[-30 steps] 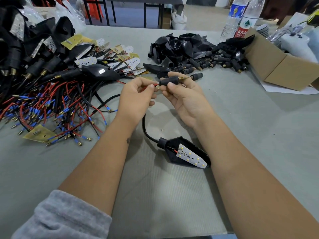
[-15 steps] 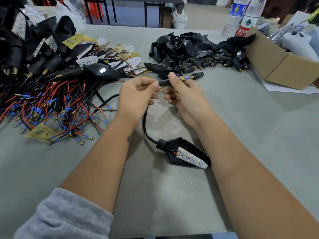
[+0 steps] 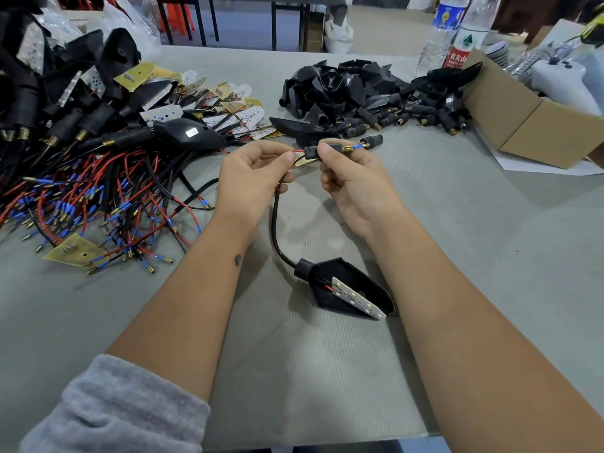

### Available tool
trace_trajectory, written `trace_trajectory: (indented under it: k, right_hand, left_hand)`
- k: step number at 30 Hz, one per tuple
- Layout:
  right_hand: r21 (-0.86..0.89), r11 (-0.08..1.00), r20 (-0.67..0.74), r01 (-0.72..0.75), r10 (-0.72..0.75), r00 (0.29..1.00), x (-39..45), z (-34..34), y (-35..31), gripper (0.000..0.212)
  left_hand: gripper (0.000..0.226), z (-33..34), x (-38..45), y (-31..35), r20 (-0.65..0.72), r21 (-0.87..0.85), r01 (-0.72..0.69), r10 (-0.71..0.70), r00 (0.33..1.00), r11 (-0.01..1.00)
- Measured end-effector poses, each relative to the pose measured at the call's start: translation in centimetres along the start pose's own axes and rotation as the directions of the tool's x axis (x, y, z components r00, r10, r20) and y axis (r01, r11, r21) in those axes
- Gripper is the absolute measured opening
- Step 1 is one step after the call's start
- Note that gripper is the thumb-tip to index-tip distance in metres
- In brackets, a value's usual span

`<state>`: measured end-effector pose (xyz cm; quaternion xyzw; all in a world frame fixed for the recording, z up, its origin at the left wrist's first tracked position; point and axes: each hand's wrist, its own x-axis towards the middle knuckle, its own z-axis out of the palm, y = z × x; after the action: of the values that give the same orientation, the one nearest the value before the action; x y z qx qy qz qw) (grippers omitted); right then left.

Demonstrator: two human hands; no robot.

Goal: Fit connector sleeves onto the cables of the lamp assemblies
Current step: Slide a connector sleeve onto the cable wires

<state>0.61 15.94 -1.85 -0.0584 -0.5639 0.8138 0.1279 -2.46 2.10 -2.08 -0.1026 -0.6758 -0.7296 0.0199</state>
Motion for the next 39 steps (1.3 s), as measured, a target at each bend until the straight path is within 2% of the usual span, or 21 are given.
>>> trace_trajectory:
  k: [8, 15, 17, 21, 23, 26, 32, 36, 39]
  right_hand:
    - [-0.037, 0.999, -0.043, -0.032, 0.030, 0.999, 0.23, 0.16, 0.06, 0.023]
    - [-0.017, 1.000, -0.040, -0.016, 0.016, 0.999, 0.07, 0.36, -0.08, 0.011]
    - [0.022, 0.999, 0.006, -0.031, 0.031, 1.000, 0.02, 0.31, -0.27, 0.007]
    - [0.050, 0.997, 0.076, -0.060, 0.056, 0.996, -0.17, 0.34, -0.47, 0.014]
    - [-0.010, 0.999, 0.065, -0.042, 0.042, 0.997, -0.22, 0.38, -0.38, 0.010]
    - [-0.096, 0.995, 0.002, -0.012, 0.012, 1.000, -0.06, 0.29, -0.20, 0.022]
    - [-0.123, 0.992, -0.033, -0.027, 0.023, 0.999, 0.02, 0.15, -0.14, 0.025]
    - [-0.013, 0.999, -0.077, -0.030, 0.029, 0.997, 0.14, -0.05, -0.32, 0.013]
    - [0.084, 0.996, -0.120, -0.025, 0.035, 0.992, 0.28, -0.32, -0.48, 0.016]
  left_hand:
    - [0.007, 0.25, -0.24, 0.12, 0.089, 0.051, -0.009, 0.005, 0.996, 0.999]
    - [0.012, 0.59, -0.20, -0.02, 0.146, 0.061, 0.011, -0.020, 0.989, 0.998]
    - [0.011, 0.61, -0.09, -0.06, 0.126, 0.051, 0.017, -0.024, 0.992, 0.999]
    - [0.011, 0.33, 0.13, -0.24, 0.033, 0.023, 0.037, -0.038, 0.999, 0.999]
    - [0.011, 0.21, 0.19, -0.26, 0.014, 0.025, 0.037, -0.038, 0.999, 0.999]
    - [0.009, 0.28, 0.15, -0.16, 0.038, 0.031, 0.036, -0.037, 0.999, 0.999]
    - [0.007, 0.15, -0.16, 0.27, 0.096, -0.036, 0.056, -0.053, 0.994, 0.998]
    - [0.009, 0.33, -0.14, 0.18, 0.046, 0.013, 0.035, -0.036, 0.998, 0.999]
    - [0.014, 0.42, 0.10, 0.06, -0.027, 0.012, 0.063, -0.063, 0.998, 0.998]
